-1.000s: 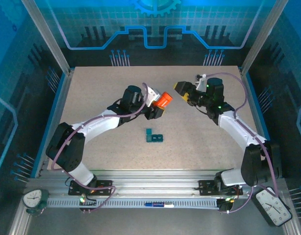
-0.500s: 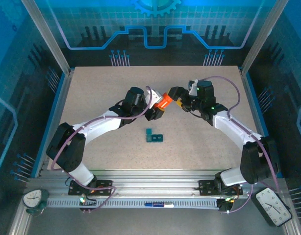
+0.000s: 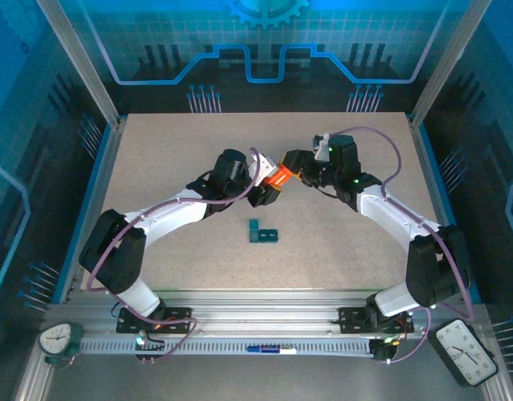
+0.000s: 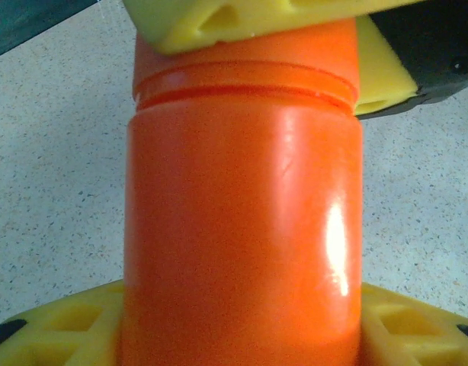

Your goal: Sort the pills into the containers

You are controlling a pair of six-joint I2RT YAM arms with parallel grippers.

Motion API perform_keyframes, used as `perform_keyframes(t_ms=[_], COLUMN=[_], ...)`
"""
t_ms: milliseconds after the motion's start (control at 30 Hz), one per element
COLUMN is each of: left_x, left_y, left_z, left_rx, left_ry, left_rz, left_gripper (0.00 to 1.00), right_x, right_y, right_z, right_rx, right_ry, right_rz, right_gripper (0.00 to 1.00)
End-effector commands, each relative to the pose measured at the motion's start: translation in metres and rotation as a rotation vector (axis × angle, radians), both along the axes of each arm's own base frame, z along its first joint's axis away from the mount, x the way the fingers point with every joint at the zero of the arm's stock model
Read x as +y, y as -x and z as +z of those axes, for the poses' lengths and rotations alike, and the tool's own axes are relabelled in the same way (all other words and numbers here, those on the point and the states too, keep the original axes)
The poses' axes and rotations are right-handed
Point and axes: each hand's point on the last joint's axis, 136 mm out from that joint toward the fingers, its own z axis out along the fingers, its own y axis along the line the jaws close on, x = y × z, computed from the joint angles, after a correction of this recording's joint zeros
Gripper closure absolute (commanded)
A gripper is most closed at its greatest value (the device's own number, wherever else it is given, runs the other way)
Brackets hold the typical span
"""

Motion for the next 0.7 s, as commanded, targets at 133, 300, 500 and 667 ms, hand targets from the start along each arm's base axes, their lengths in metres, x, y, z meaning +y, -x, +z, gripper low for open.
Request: perform_keyframes(t_ms=[133,300,500,667], left_x=[-0.009,-0.009,-0.006,0.004], left_y=[-0.002,0.017,0.017,0.004], left_z=[0.032,0.057,0.06,0.05], left_rx=[-0.021,0.107,0.133,0.082], left_ry=[0.087,0.259,0.291,0.217], left_rz=[-0.035,-0.164,-0.158,-0.07], left_gripper=[1.0,1.0,1.0,1.0], right_x=[0.01,0.013,0.014,-0.019], right_y=[0.0,0.013,0.017,0.0], right_z=[0.016,0.04,0.06,0.065], right_rx=[-0.157,-0.47,-0.505,-0.347], right_ry=[0.011,0.052,0.031,0.028], right_rz=[0.121,0.311,0.338,0.091], right_gripper=[0.55,0.52,0.27,0.15])
